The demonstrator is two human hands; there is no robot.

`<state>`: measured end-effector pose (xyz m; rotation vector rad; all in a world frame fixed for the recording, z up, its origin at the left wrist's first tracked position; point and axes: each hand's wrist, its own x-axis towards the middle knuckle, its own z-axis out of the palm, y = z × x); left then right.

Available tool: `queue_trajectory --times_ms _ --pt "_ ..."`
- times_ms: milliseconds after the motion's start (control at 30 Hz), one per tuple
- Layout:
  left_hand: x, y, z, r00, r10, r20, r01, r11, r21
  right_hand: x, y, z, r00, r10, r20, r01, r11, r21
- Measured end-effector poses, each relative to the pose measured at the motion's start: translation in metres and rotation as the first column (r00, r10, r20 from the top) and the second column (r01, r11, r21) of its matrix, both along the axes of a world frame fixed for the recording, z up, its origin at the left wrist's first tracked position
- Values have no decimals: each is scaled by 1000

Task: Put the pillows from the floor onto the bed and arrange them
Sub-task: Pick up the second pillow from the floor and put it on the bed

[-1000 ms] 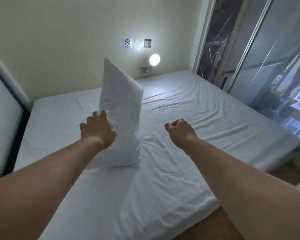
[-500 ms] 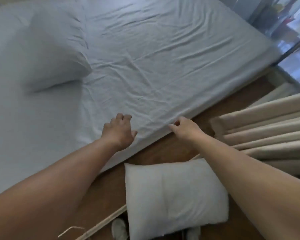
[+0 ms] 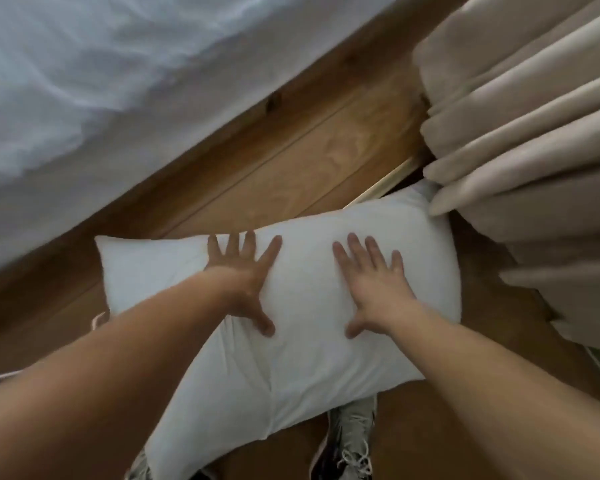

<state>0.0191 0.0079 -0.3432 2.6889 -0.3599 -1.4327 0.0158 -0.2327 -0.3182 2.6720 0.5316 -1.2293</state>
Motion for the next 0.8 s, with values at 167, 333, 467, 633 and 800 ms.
queue_trajectory --times_ms 167,333,467,633,800 --pt "-16 -6 -59 958 -9 288 62 982 -179 -15 5 -86 983 -35 179 30 999 34" --pt "-27 -10 -16 953 -2 304 73 972 -223 -20 14 -41 973 -199 113 182 973 145" --pt "-19 33 79 949 80 305 24 946 -325 7 36 72 996 -52 73 39 985 166" --pt "59 125 248 869 289 401 -121 911 -394 117 131 252 973 73 217 -104 985 135" --pt "145 264 420 629 630 456 -392 763 -513 259 301 436 829 142 541 -253 958 136"
